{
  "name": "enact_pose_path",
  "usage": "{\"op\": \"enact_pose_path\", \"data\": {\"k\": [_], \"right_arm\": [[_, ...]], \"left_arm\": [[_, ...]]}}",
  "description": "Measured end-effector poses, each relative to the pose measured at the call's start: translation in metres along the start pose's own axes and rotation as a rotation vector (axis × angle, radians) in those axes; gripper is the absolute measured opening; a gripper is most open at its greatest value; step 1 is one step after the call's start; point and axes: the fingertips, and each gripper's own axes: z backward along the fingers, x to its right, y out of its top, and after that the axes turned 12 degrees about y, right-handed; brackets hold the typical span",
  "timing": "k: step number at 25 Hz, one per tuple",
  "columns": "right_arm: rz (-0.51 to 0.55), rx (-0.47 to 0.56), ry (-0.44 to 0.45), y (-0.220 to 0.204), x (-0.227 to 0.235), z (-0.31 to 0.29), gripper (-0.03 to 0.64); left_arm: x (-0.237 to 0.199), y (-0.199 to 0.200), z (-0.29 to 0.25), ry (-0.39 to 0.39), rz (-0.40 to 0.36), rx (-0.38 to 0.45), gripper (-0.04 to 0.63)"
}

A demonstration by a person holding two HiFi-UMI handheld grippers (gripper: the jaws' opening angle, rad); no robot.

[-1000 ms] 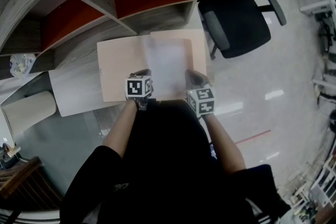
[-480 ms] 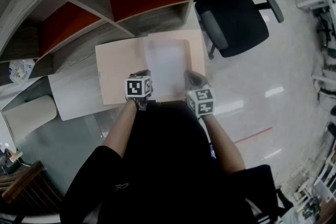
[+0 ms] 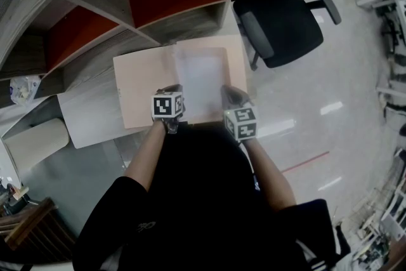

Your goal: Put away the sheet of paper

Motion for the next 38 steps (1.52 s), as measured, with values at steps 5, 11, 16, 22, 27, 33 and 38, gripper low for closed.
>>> {"op": "enact_pose_path", "data": {"k": [5, 11, 16, 22, 27, 33, 38], "right_arm": [[0.002, -0.008, 0.005, -0.001, 0.000, 0.000, 0.017], [-0.008, -0.008, 0.010, 0.002, -0.001, 0.001, 0.018], [0.003, -0.012, 0.018, 0.000, 0.002, 0.000, 0.018], [0.009, -0.009, 0.023, 0.002, 0.005, -0.001, 0.018], [0.001, -0.009, 0.022, 0.000, 0.008, 0.002, 0.018], [-0.005, -0.007, 0.025, -0.001, 0.011, 0.004, 0.017], [-0.006, -0.007, 0.028, -0.001, 0.011, 0.005, 0.018]], "left_arm": [[0.003, 0.000, -0.001, -0.002, -0.005, -0.001, 0.044], [0.006, -0.001, -0.003, -0.004, 0.005, -0.003, 0.044], [0.009, -0.001, -0.003, -0.002, 0.001, -0.007, 0.044], [0.013, -0.003, -0.004, -0.001, -0.010, -0.013, 0.046], [0.020, -0.001, -0.006, -0.008, -0.022, -0.015, 0.044], [0.026, 0.001, -0.006, -0.010, -0.032, -0.013, 0.046], [0.028, 0.001, -0.007, -0.009, -0.026, -0.015, 0.046]]}}
